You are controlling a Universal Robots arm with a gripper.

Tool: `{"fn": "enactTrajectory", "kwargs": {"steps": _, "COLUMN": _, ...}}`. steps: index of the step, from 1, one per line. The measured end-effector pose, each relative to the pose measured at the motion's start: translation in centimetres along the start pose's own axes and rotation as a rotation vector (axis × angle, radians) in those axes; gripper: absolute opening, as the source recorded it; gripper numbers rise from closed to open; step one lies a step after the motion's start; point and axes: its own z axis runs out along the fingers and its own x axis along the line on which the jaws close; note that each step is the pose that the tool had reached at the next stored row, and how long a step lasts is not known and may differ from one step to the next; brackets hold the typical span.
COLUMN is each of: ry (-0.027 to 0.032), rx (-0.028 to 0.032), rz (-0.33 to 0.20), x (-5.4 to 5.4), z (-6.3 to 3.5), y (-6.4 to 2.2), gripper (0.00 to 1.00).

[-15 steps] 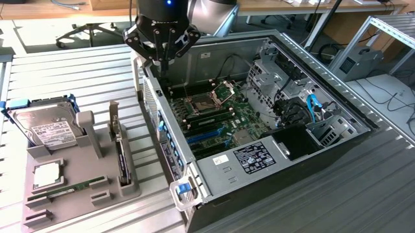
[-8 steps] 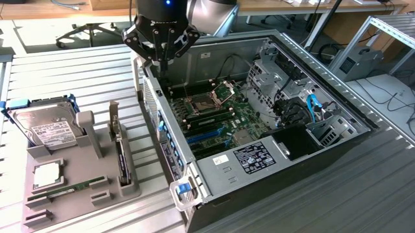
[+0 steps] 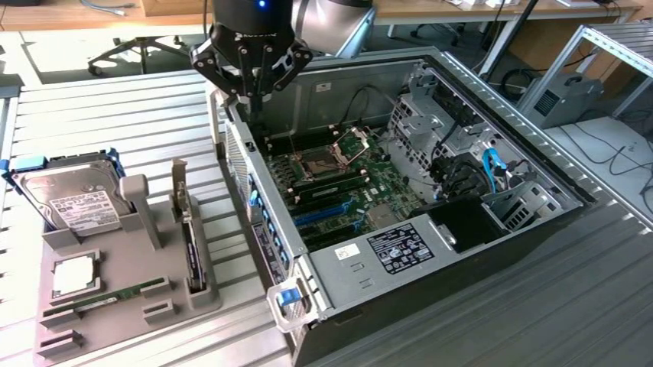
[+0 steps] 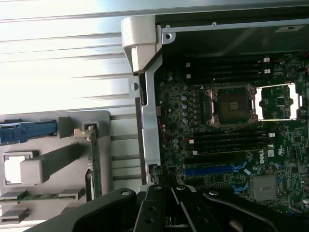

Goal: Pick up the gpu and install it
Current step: 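Reach for the gpu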

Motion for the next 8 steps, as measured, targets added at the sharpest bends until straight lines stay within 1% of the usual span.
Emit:
{"fn": "enactTrajectory", "kwargs": {"steps": 2, "ry": 0.0, "rx": 0.0, "rz": 0.0, "x": 0.1, "z": 0.0, "y": 0.0, "gripper": 0.11}}
{"fn": "enactTrajectory", "kwargs": {"steps": 8, "ry": 0.0, "rx": 0.0, "rz": 0.0, "x": 1.0, "z": -0.03, "y": -0.08, "gripper": 0.11}}
